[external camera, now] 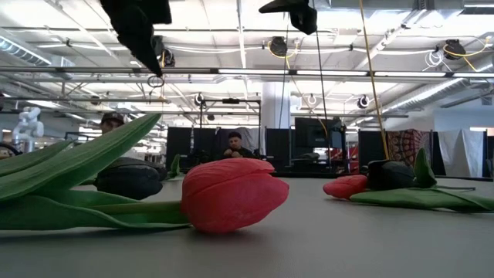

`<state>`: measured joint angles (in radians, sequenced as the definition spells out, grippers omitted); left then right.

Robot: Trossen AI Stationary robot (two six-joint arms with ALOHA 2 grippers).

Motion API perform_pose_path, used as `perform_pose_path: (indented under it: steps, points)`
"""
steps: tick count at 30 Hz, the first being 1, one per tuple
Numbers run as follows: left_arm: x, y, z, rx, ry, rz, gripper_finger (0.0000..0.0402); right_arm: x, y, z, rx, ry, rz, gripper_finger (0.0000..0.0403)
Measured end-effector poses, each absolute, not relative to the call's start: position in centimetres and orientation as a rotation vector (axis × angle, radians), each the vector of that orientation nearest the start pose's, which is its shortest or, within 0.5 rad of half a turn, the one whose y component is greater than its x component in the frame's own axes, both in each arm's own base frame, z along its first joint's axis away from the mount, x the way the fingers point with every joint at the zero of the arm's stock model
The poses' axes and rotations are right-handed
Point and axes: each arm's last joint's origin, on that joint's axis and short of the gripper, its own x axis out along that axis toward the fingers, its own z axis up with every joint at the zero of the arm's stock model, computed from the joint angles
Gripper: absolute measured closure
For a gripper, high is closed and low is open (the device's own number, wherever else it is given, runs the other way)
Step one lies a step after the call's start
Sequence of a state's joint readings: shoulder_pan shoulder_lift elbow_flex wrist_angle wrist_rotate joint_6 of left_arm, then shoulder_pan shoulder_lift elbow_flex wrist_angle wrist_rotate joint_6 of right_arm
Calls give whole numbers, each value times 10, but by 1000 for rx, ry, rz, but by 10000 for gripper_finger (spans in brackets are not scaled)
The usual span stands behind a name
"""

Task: Sort flowers into vase by color
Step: Put the top left black tulip into the right transparent vase

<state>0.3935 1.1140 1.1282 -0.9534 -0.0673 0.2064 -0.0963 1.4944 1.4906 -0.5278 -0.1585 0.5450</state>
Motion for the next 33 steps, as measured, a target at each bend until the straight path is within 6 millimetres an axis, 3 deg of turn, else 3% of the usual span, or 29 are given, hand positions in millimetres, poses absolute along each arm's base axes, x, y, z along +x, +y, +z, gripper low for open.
perform_pose_path:
  steps: [10,21,33]
  points:
    - [213,91,296,-339,1069,509,176,327,-27,377,673,531,-104,243]
    - [227,96,269,-653,1166,709,176,327,-27,377,615,532,-89,243]
    - [247,104,240,-802,1204,840,176,327,-27,377,581,532,-80,243]
